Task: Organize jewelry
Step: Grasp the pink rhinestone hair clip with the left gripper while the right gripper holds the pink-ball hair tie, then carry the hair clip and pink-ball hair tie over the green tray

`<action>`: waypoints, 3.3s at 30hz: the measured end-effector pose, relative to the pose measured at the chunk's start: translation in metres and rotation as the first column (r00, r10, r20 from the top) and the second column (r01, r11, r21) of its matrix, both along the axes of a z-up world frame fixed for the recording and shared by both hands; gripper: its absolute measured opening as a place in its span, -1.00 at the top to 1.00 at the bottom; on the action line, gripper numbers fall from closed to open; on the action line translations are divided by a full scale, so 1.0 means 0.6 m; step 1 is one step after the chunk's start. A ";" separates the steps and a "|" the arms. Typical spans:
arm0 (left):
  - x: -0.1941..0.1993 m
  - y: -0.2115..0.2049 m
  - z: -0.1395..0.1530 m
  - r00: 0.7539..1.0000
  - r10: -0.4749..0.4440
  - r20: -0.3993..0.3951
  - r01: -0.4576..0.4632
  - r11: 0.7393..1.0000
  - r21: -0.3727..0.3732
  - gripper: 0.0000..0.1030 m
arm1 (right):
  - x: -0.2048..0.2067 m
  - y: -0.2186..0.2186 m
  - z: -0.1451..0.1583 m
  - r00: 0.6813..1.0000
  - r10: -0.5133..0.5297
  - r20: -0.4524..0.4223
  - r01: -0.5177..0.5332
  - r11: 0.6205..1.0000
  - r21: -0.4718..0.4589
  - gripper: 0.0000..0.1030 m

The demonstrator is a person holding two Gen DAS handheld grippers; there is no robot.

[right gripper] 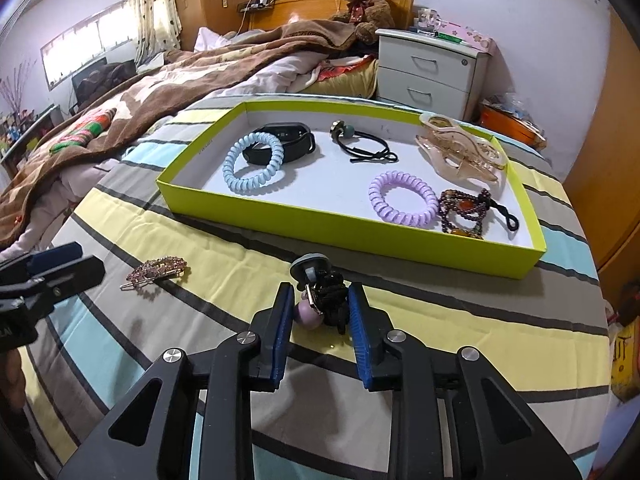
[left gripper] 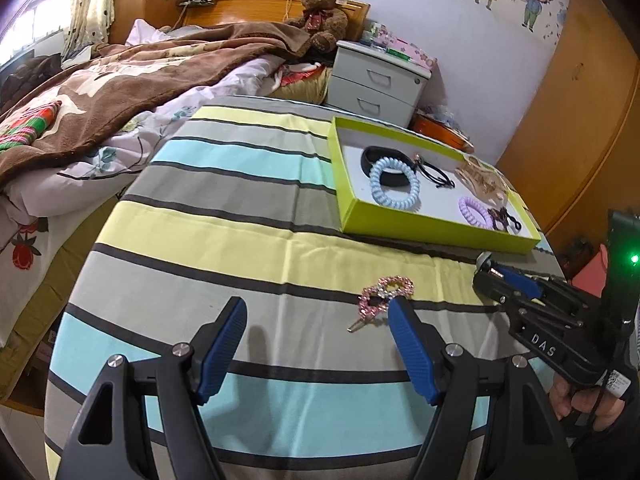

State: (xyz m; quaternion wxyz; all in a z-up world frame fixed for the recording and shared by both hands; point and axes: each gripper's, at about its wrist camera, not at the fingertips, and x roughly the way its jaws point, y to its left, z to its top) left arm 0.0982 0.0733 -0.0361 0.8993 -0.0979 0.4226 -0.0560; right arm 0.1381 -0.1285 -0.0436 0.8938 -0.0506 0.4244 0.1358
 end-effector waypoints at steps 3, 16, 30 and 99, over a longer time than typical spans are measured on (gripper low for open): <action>0.003 -0.010 -0.004 1.000 -0.026 -0.008 0.026 1.000 0.003 -0.45 | -0.007 -0.012 0.003 1.000 -0.012 0.004 0.012 1.000 0.015 0.46; 0.042 -0.065 -0.019 0.993 -0.117 -0.024 0.119 0.991 0.062 -0.45 | -0.025 -0.040 0.018 0.999 -0.038 0.025 0.036 0.997 0.065 0.45; 0.033 -0.102 -0.015 0.978 -0.207 -0.024 0.207 0.978 0.007 -0.44 | -0.027 -0.048 0.017 0.999 -0.043 0.031 0.040 0.996 0.077 0.45; 0.025 -0.115 -0.001 0.988 -0.157 -0.011 0.157 0.973 0.169 0.58 | -0.039 -0.060 0.034 0.996 -0.052 0.068 0.045 0.994 0.096 0.46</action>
